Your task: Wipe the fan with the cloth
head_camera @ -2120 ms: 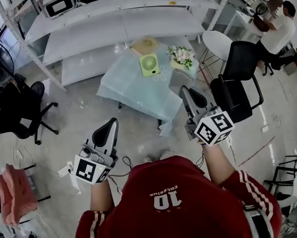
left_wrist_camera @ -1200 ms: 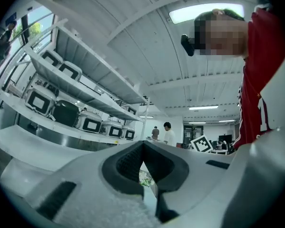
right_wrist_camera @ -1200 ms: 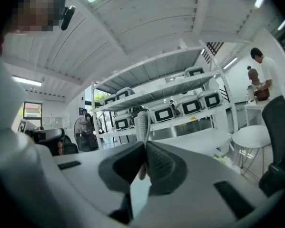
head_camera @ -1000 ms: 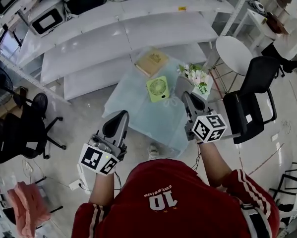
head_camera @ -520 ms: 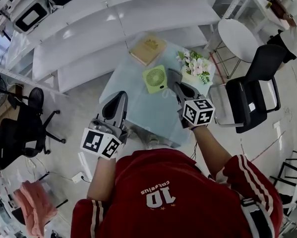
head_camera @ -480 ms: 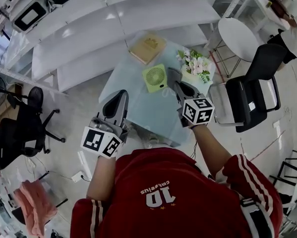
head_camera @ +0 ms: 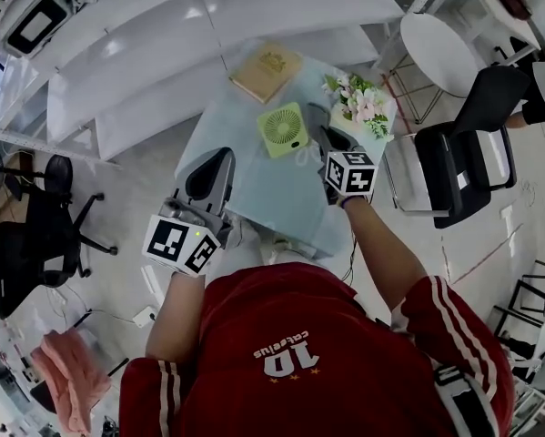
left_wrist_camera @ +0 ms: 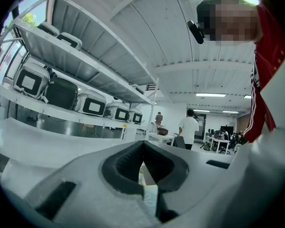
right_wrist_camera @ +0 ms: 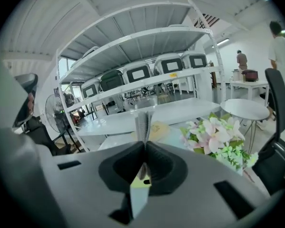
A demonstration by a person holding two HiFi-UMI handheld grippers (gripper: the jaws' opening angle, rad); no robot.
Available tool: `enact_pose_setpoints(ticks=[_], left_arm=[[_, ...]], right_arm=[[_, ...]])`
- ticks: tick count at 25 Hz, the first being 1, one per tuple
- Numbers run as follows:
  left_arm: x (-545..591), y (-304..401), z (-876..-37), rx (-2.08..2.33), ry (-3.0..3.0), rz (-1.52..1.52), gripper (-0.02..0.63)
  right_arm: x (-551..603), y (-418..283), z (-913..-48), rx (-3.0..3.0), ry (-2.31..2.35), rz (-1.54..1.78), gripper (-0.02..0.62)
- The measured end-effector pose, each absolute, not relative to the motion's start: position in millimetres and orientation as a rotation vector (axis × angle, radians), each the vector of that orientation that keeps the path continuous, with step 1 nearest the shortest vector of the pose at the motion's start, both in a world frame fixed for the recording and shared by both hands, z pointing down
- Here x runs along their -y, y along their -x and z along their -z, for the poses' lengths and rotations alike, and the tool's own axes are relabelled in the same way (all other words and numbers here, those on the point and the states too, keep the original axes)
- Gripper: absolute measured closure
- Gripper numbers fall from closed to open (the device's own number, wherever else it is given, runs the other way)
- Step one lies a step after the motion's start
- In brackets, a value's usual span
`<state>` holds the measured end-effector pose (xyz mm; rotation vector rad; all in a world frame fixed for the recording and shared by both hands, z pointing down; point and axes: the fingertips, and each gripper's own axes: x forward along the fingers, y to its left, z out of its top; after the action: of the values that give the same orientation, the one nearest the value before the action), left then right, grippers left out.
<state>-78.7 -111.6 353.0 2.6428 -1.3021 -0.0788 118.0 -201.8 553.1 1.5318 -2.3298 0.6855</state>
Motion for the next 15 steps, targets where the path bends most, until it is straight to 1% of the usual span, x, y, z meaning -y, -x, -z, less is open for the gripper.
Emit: enact_pose_setpoints(ticks=[6,15], left_arm=[[121.1,73.9,-357.0,1.273,-2.647,0.051,0.603],[127.1,98.4,-371.0,1.334,-2.558,0.036,0.603]], right_arm=[[218.5,-120.5,-581.0,2.271,-1.527,-0.681,0.58],[232.3,-114.4,-618.8,2.216,-1.509,-0.713,0.58]])
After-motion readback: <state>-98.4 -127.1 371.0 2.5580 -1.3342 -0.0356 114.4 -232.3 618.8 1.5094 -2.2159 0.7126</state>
